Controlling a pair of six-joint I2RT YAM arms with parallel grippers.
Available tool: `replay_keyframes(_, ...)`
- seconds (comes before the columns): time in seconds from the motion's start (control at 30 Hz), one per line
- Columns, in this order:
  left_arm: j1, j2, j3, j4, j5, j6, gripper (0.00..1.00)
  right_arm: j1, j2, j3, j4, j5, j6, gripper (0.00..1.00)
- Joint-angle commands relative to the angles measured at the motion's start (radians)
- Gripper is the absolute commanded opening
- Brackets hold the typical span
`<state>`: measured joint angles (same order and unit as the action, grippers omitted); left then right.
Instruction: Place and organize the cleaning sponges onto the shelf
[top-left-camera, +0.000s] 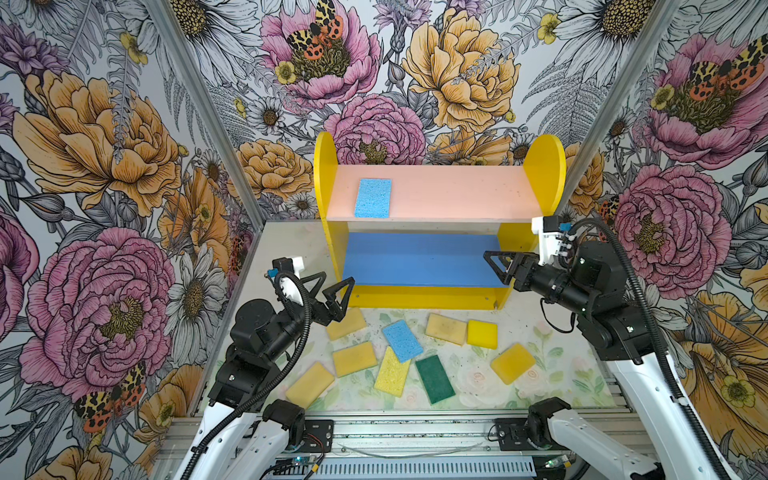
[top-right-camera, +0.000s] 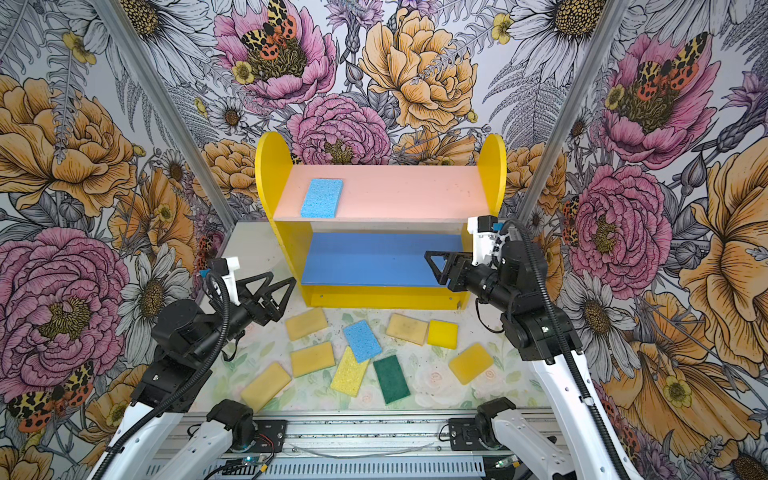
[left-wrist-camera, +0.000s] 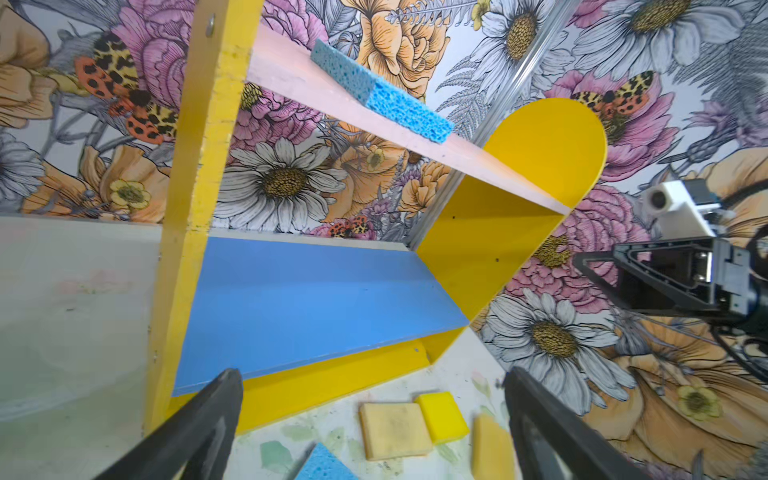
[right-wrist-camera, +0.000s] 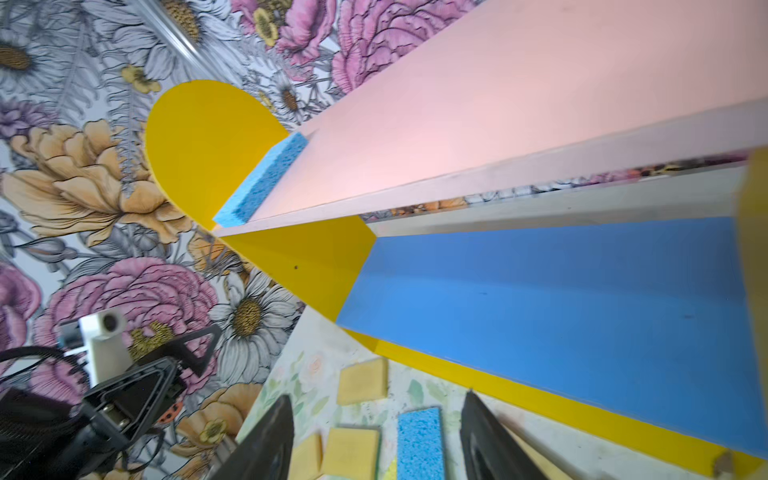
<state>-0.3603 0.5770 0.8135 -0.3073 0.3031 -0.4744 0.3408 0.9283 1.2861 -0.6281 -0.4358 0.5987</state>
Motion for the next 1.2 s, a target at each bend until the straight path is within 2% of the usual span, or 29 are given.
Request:
replay_keyframes(0.0, -0.059, 0.047, 0.124, -0.038, 0.126, -0.141, 0.99, 0.081, 0.054, 0.086, -0.009, -0.015, 0.067, 0.65)
replay_keyframes(0.1, -0.127, 0.122, 0.230, -0.039, 0.161, -0.158, 0.99, 0.123, 0.138, 0.177, 0.002, -0.013, 0.110, 0.64)
replay_keyframes(0.17, -0.142, 0.146, 0.275, -0.053, 0.141, -0.151, 0.99, 0.154, 0.204, 0.253, 0.005, -0.012, 0.124, 0.64)
replay_keyframes(0.33, -0.121, 0.125, 0.293, -0.235, -0.065, -0.075, 0.99, 0.192, 0.399, 0.482, 0.003, -0.022, 0.161, 0.64)
replay_keyframes(0.5, -0.082, 0.099, 0.246, -0.307, -0.063, -0.059, 0.99, 0.207, 0.583, 0.658, -0.002, -0.010, 0.187, 0.66)
replay_keyframes(0.63, -0.067, 0.088, 0.264, -0.409, -0.093, -0.001, 0.99, 0.230, 0.716, 0.805, -0.039, 0.051, 0.171, 0.66)
replay_keyframes(0.8, -0.049, 0.058, 0.272, -0.456, -0.098, 0.057, 0.99, 0.262, 0.847, 0.961, -0.067, 0.107, 0.168, 0.66)
replay_keyframes(0.97, -0.015, 0.043, 0.281, -0.492, -0.095, 0.098, 0.99, 0.325, 1.012, 1.202, -0.201, 0.167, 0.155, 0.65)
replay_keyframes(1.03, -0.007, 0.034, 0.288, -0.502, -0.090, 0.100, 0.99, 0.340, 1.047, 1.270, -0.259, 0.228, 0.159, 0.63)
replay_keyframes(1.17, -0.007, 0.014, 0.291, -0.507, -0.088, 0.093, 0.99, 0.365, 1.030, 1.270, -0.275, 0.343, 0.140, 0.63)
